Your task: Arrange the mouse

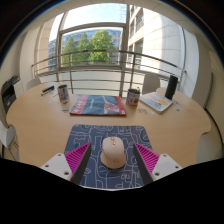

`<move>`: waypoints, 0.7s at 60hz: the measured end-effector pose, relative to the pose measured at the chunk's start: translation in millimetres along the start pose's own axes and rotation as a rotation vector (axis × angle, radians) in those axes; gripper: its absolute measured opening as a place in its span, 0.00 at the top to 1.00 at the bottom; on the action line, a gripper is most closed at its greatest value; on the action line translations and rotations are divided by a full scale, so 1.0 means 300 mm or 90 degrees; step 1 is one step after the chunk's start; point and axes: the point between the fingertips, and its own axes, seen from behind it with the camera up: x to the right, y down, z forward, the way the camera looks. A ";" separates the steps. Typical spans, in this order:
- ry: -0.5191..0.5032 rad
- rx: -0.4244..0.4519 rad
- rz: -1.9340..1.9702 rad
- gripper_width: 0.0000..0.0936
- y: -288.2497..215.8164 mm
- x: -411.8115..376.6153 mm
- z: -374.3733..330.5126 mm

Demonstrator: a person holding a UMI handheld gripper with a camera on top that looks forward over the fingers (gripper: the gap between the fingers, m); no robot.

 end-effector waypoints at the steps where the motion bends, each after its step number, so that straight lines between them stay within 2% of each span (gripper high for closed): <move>1: 0.000 0.003 -0.001 0.10 -0.009 -0.002 -0.027; 18: -0.012 0.047 -0.019 0.10 -0.079 -0.047 -0.480; 31: -0.014 0.053 -0.026 0.10 0.015 -0.067 -0.715; 42: -0.020 0.039 -0.016 0.10 0.106 -0.088 -0.807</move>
